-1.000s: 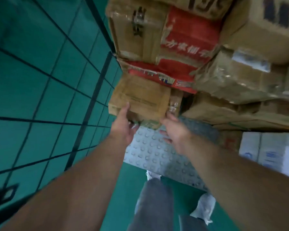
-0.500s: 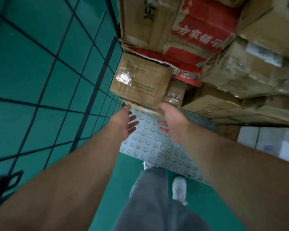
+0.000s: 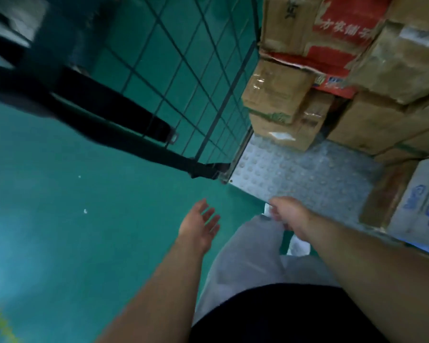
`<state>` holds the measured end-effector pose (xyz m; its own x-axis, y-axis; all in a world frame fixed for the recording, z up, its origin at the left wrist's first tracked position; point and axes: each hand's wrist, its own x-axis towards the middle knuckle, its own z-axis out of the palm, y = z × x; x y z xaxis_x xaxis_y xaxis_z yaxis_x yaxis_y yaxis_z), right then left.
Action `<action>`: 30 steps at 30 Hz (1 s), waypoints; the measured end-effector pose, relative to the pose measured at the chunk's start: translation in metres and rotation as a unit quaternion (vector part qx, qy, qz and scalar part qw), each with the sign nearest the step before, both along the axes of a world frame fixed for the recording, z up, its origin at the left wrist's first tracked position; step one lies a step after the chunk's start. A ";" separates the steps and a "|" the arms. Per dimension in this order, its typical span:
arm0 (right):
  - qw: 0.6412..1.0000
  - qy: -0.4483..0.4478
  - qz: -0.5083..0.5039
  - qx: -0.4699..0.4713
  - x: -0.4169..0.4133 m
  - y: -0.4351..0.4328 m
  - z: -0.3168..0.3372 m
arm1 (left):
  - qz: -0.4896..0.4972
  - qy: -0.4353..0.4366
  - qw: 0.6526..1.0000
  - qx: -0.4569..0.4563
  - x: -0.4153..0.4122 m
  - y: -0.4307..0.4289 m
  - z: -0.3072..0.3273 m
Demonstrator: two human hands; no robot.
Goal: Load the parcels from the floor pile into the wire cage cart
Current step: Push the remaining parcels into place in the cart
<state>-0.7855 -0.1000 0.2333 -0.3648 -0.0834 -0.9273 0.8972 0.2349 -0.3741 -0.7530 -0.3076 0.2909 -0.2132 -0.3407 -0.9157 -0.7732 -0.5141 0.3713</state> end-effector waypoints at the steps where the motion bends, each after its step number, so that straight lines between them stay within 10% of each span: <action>1: 0.999 0.012 0.039 0.000 0.013 -0.005 0.003 | 0.001 0.013 0.999 -0.031 0.006 -0.009 0.012; 5: 0.983 0.077 0.169 -0.006 0.031 -0.025 0.025 | -0.022 0.075 0.991 -0.106 -0.006 -0.038 0.050; 30: 0.973 0.123 -0.171 0.091 0.145 -0.038 0.080 | -0.198 0.204 0.934 -0.217 -0.061 -0.034 0.058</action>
<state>-0.6409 -0.1376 0.3135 -0.5555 0.2398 -0.7962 0.8229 0.0208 -0.5679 -0.8141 -0.3419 0.3488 -0.7026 -0.4814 -0.5240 -0.6190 0.0503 0.7838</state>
